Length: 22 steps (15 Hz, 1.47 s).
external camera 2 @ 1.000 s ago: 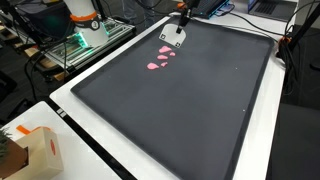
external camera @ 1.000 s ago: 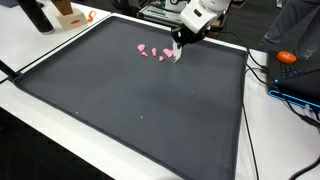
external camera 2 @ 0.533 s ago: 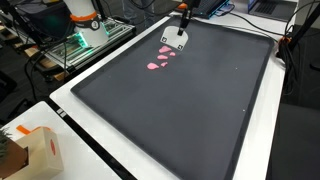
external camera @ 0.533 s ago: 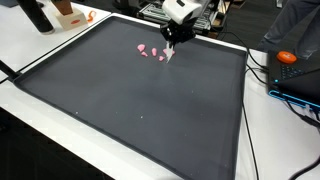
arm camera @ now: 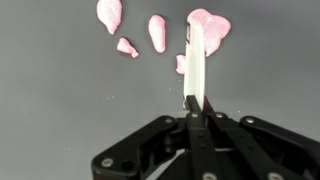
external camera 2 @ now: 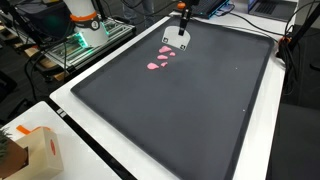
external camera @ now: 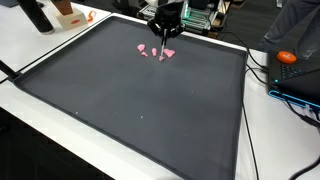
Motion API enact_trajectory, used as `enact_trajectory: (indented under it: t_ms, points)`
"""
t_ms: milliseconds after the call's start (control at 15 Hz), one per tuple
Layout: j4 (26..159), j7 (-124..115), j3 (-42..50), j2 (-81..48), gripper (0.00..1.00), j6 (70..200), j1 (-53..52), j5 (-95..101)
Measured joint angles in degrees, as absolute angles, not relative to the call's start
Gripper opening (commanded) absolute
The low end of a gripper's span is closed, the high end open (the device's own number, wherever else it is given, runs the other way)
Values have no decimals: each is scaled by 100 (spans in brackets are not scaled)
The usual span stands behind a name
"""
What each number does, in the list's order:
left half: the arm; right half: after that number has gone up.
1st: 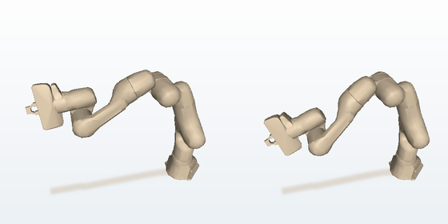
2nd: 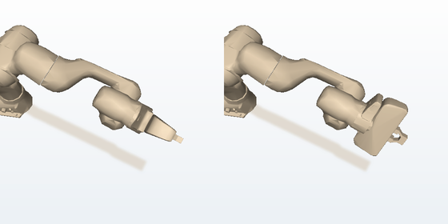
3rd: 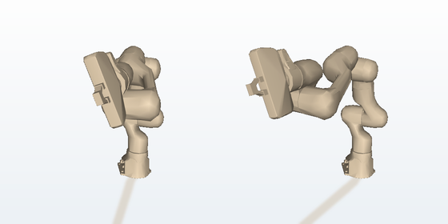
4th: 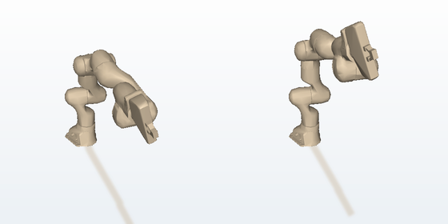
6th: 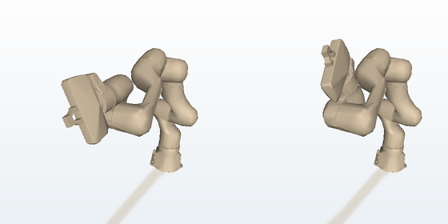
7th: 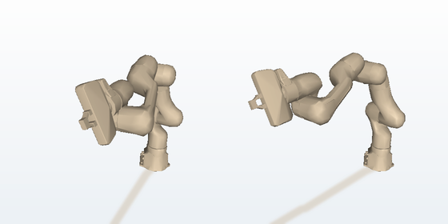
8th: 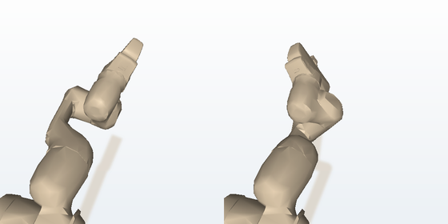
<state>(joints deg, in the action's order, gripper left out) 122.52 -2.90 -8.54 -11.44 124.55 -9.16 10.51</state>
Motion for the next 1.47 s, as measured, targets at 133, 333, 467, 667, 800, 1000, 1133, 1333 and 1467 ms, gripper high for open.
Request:
enact_trajectory:
  t_ms: [133, 333, 467, 667, 800, 1000, 1133, 1333, 1467]
  points:
    - [12369, -140, -826, -986, 1, 12609, -802, 826]
    - [12579, 87, -776, -664, 1, 12793, -658, 526]
    - [12725, 185, -738, -415, 1, 12836, -601, 395]
    - [12960, 308, -679, 28, 1, 12849, -562, 152]
    - [13118, 366, -647, 340, 1, 12849, -553, 21]
    - [13338, 376, -619, 790, 1, 12849, -554, -69]
    - [13469, 376, -612, 1070, 1, 12849, -554, -83]
    - [13652, 376, -612, 1457, 4, 12848, -559, -83]
    - [13748, 376, -612, 1630, 4, 12847, -566, -83]
